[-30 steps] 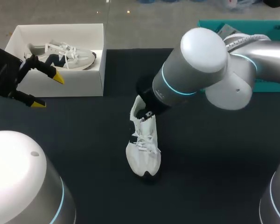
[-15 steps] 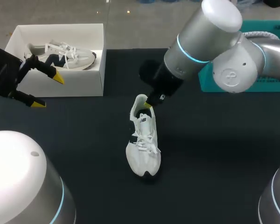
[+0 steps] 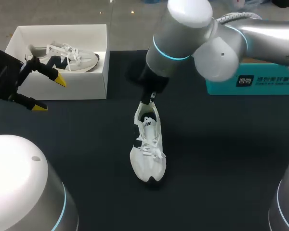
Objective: Take the shoe out of the shoebox, open the shoe tongue, remove and reinsert the insole, then place the shoe into the shoebox
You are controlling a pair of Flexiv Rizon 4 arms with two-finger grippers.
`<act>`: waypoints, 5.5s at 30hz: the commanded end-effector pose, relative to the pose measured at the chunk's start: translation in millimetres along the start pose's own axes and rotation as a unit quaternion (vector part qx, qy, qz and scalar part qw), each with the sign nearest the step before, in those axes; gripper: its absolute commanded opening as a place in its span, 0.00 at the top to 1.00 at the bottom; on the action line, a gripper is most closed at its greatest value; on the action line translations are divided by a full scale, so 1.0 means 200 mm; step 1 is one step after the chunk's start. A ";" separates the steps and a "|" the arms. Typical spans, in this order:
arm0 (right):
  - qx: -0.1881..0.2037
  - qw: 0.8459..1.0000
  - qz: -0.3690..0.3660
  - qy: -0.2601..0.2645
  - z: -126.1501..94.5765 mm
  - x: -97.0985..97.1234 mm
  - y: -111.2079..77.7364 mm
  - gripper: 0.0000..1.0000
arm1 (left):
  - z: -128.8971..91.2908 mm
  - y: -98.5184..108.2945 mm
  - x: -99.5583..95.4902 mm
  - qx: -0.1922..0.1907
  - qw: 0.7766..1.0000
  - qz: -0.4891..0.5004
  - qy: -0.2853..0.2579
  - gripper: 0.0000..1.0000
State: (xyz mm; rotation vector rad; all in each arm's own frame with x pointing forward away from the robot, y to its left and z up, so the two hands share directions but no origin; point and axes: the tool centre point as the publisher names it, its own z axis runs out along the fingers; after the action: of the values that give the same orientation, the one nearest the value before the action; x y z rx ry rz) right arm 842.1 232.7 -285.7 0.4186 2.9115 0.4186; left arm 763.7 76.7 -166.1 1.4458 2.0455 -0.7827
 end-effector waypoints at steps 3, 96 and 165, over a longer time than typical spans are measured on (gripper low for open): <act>0.026 0.999 0.001 -0.025 -0.01 0.02 0.02 1.00 | 0.00 0.00 0.00 -0.001 1.000 0.000 0.002 0.00; 0.110 0.986 -0.122 0.019 0.06 -0.33 -0.11 1.00 | 0.00 0.00 0.00 -0.001 1.000 0.000 0.002 0.00; 0.117 0.982 -0.128 -0.068 -0.92 -1.39 -0.64 1.00 | 0.00 0.00 0.00 -0.001 1.000 0.000 0.002 0.00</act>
State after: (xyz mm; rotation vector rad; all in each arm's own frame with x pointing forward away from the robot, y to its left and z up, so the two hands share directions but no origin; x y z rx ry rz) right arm 1038.2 14.4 -111.9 0.1102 2.8413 -0.0243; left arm 763.7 76.7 -166.2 1.4456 2.0456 -0.7827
